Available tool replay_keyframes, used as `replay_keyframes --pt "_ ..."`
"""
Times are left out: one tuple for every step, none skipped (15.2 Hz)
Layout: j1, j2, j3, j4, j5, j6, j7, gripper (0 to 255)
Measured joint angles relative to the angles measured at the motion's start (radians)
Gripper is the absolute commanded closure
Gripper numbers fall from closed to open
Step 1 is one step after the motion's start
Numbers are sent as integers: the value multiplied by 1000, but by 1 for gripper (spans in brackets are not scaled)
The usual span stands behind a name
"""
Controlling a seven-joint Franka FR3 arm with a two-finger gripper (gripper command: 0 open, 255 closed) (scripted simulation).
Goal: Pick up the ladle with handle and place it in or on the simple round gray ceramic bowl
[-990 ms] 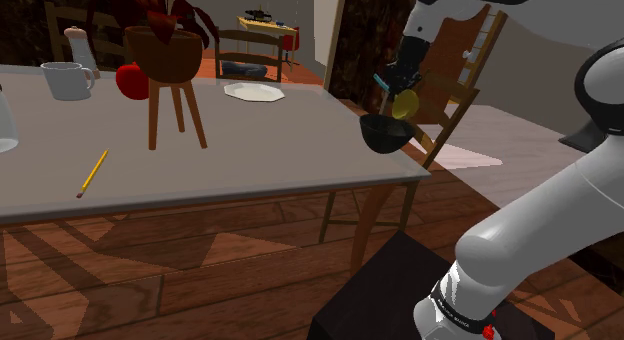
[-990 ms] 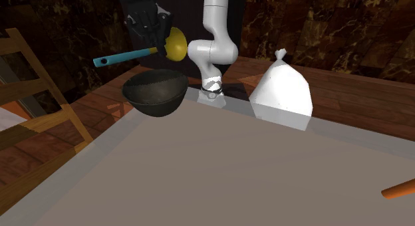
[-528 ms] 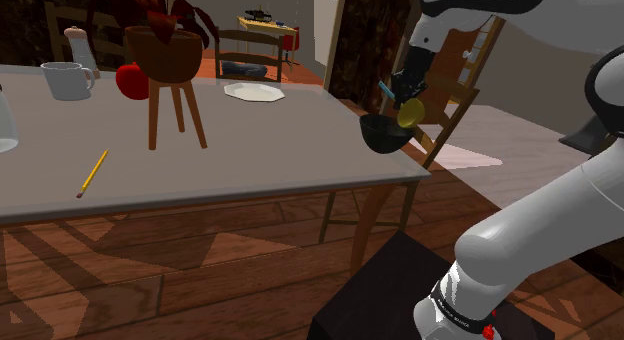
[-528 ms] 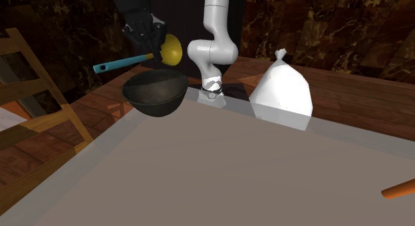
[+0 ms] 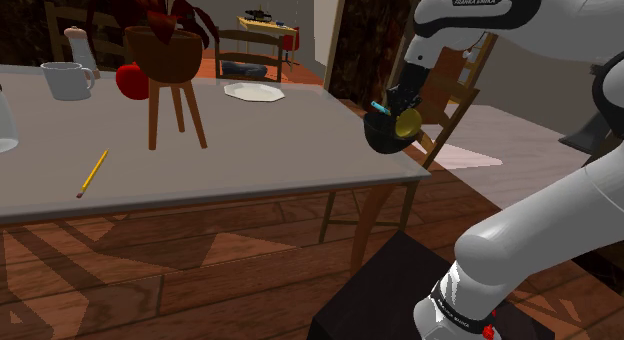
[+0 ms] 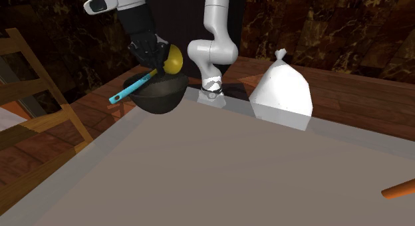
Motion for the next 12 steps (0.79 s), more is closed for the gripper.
replay_keyframes --pt "0 1 0 -11 1 16 -1 255" --pt "-1 -2 0 -16 1 22 -3 255" --pt "-1 -3 -1 -19 0 26 -5 255" --pt "-1 -4 -1 -21 0 27 -5 255" --pt "-1 -4 -1 -21 0 28 -4 255" --pt "-1 -4 -1 -21 0 28 -4 255" --pt "-2 -5 -2 -22 0 28 -6 255" --pt "-1 -4 -1 -21 0 29 -5 0" --pt "-1 -1 -1 -24 0 28 -5 0" --pt "-1 1 -1 -24 0 27 -5 0" --pt "-1 2 -1 -24 0 27 -5 0" --pt "-1 2 -1 -24 0 27 -4 0"
